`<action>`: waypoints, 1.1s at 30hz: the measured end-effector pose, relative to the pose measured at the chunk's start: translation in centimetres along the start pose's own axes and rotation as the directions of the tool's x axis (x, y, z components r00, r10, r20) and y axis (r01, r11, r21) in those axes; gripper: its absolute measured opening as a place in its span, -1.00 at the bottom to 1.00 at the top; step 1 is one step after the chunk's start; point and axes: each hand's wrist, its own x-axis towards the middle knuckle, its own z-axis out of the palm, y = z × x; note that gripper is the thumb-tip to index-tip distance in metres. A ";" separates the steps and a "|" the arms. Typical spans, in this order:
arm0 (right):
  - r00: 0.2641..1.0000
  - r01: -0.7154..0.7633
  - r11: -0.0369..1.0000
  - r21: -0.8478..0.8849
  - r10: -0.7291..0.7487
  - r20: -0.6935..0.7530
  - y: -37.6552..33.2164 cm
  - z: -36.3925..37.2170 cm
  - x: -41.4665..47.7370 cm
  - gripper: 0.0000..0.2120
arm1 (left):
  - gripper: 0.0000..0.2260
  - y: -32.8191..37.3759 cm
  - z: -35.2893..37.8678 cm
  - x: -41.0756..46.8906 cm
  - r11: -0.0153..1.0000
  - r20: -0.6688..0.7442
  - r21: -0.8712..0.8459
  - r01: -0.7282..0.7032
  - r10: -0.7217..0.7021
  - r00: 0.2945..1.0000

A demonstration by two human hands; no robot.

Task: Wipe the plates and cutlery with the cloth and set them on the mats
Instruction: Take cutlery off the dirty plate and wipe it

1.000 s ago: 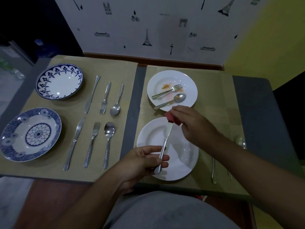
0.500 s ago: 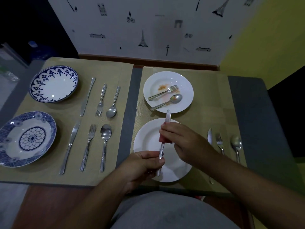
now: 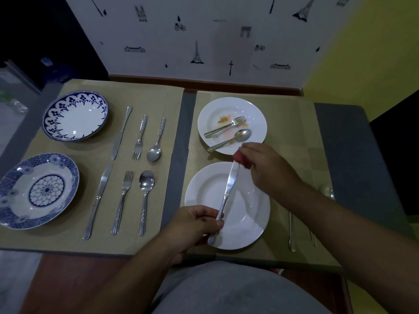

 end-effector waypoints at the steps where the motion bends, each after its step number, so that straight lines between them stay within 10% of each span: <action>1: 0.998 -0.050 0.998 0.024 0.051 -0.048 0.1 -0.2 -0.2 -0.69 | -0.86 0.0 0.0 0.0 0.999 0.001 0.029 -0.015 0.015 1.000; 12: 0.943 -0.327 0.909 0.259 0.330 0.034 -2.2 0.8 -4.7 -0.51 | -0.84 1.0 0.5 1.0 0.980 0.127 -0.183 0.072 -0.049 0.991; 23: 0.989 -0.018 1.000 -0.018 0.021 0.144 -1.7 1.1 -8.2 -0.52 | -0.90 2.9 0.8 1.2 0.965 -0.012 0.234 -0.115 0.121 0.993; 33: 0.983 -0.117 0.993 0.019 0.113 0.146 -2.0 0.4 -8.5 -0.55 | -0.86 3.8 0.9 2.1 0.977 -0.126 -0.050 -0.206 0.198 0.972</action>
